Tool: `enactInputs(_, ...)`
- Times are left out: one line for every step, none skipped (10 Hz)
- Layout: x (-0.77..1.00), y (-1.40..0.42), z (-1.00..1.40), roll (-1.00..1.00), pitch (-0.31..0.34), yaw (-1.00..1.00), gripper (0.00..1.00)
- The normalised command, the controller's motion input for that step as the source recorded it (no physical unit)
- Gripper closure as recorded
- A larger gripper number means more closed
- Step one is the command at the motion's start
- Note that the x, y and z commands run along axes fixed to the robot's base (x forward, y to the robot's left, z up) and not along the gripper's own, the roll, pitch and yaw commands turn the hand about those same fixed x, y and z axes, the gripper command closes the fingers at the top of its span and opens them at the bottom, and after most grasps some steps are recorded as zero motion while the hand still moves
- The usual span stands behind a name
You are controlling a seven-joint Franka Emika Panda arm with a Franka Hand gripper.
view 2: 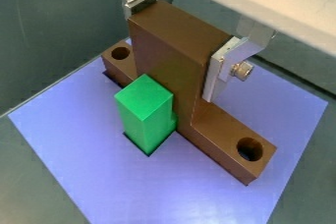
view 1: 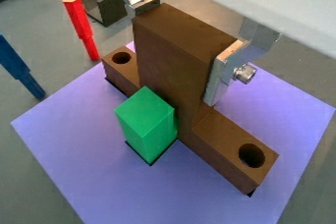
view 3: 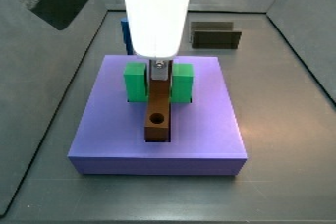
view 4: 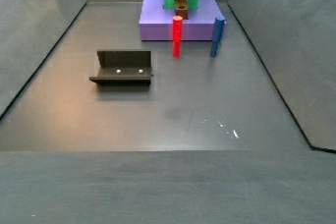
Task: Pick up the brown object. Move up. Move to above the board. Insert the brown object.
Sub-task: Insert the brown object.
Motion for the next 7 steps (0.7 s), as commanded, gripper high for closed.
enactInputs(0.08,0.0,-0.16,-0.03,0.0,0.05,1.0)
enactInputs(0.01,0.0,-0.19,0.0,0.0,0.1,1.0)
enactInputs(0.0,0.0,-0.33,0.0,-0.023,0.16,1.0)
enactInputs(-0.07,0.0,-0.45,0.0,-0.061,0.15,1.0)
enactInputs(-0.09,0.0,-0.53,0.0,-0.081,0.17,1.0)
enactInputs(-0.05,0.0,-0.44,0.0,-0.051,0.11,1.0)
enactInputs(0.0,0.0,0.0,0.0,0.0,0.0,1.0)
